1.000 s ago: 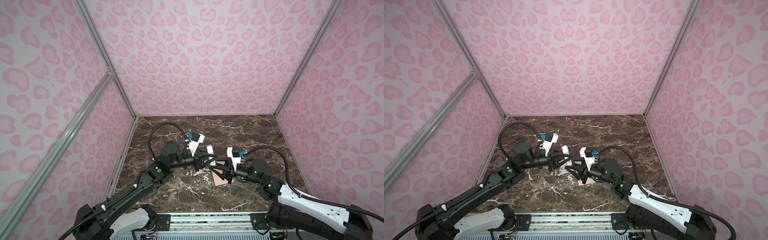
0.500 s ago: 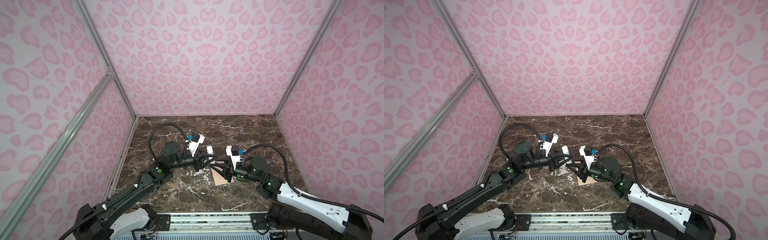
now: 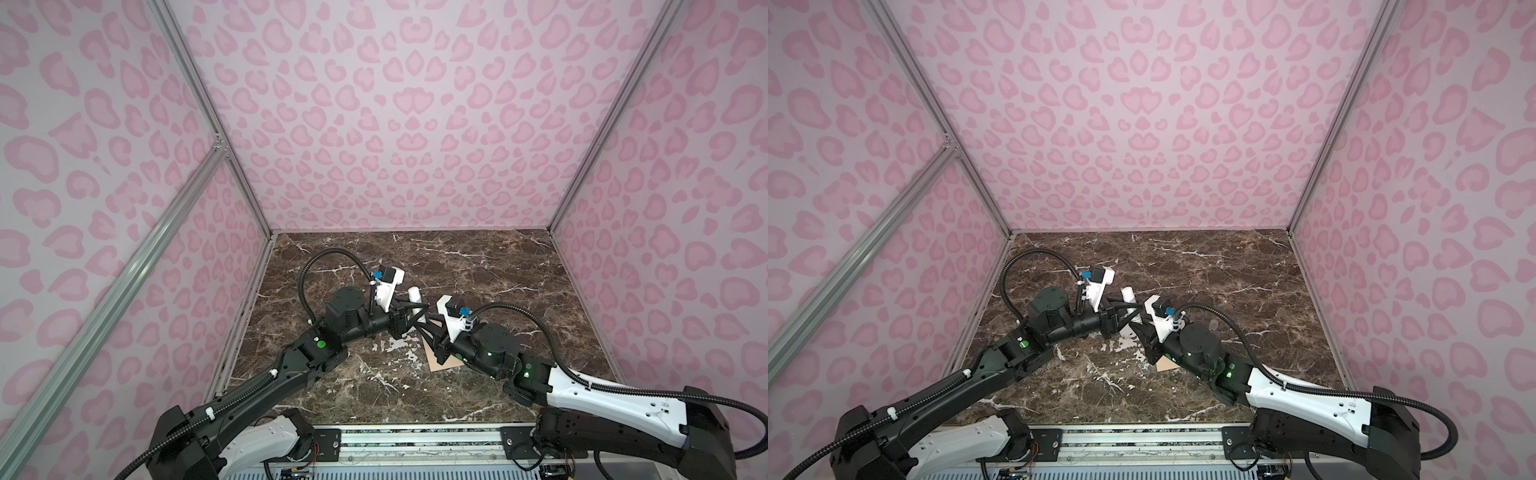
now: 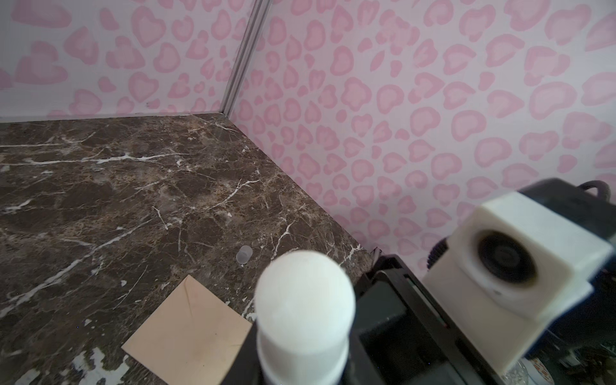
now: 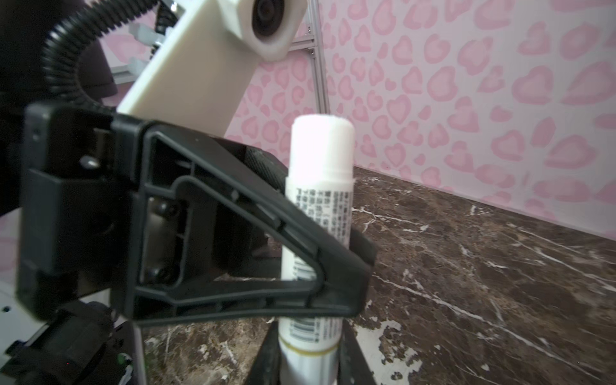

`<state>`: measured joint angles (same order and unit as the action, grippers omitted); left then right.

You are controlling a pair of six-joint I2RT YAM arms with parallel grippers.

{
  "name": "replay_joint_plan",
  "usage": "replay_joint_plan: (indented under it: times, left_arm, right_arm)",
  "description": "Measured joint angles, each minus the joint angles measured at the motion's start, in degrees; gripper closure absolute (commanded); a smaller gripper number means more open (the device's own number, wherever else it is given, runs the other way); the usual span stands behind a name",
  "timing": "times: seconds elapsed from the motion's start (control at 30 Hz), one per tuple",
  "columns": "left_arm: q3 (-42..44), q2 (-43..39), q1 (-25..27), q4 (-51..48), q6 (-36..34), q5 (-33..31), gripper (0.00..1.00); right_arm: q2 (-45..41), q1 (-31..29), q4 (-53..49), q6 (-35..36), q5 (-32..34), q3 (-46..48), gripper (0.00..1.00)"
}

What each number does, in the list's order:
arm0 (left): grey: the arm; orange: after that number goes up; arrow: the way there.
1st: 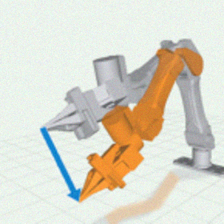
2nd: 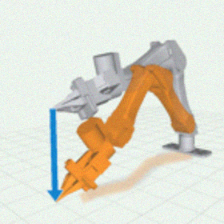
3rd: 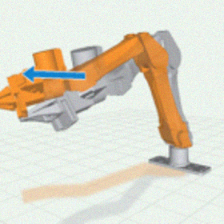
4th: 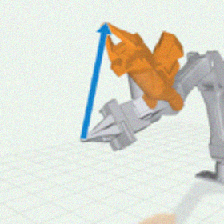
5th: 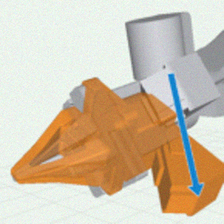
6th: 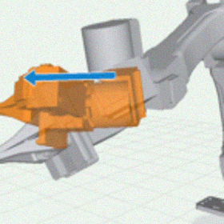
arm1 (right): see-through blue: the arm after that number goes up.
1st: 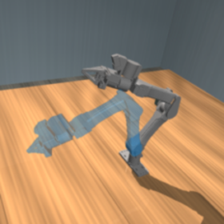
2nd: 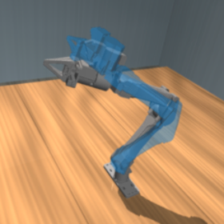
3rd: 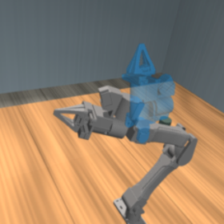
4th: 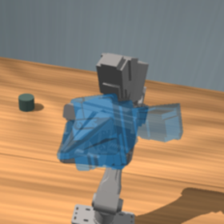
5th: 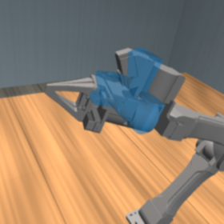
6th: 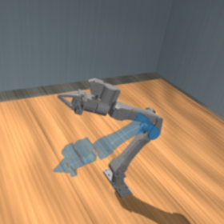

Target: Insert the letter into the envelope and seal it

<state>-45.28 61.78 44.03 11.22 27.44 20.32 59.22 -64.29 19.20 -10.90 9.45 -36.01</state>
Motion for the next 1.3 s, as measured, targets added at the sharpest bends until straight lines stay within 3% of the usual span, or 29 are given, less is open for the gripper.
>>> replay_joint_plan:
  times: [0.37, 0.5, 0.6, 0.73, 0.93, 1.1, 1.3]
  left_arm:
    - [-0.6, 1.5, 4.9, -0.1, 3.5, -13.8, 0.96]
    - [0.0, 1.3, 5.5, 1.5, 5.2, -16.3, 0.96]
    - [0.1, 1.3, 5.6, 1.7, 5.7, -18.0, 0.96]
    - [0.1, 1.6, 4.9, -2.8, 3.9, -26.4, 0.96]
    - [-0.6, -1.4, 3.0, -5.3, 0.3, -26.7, 0.96]
    - [1.3, -4.7, -1.8, -3.1, -0.4, -16.5, 0.96]
    - [3.5, -5.2, -4.3, 3.2, 0.2, 0.0, 0.96]
  right_arm:
    - [13.1, -15.3, 2.9, 9.7, 41.3, -6.6, 0.83]
    - [15.7, -17.2, 3.9, 11.9, 47.0, -8.4, 0.79]
    - [15.7, -17.5, 3.8, 12.1, 47.3, -8.6, 0.66]
    - [12.0, -19.1, 6.1, 13.0, 38.2, -7.2, 0.58]
    - [1.1, -11.3, 3.2, 9.1, 23.2, 0.1, 0.57]
    - [-7.9, -0.2, 2.3, 4.5, 4.7, 6.8, 0.57]
    - [-11.3, 10.7, 6.0, -1.8, -16.0, 10.6, 0.55]
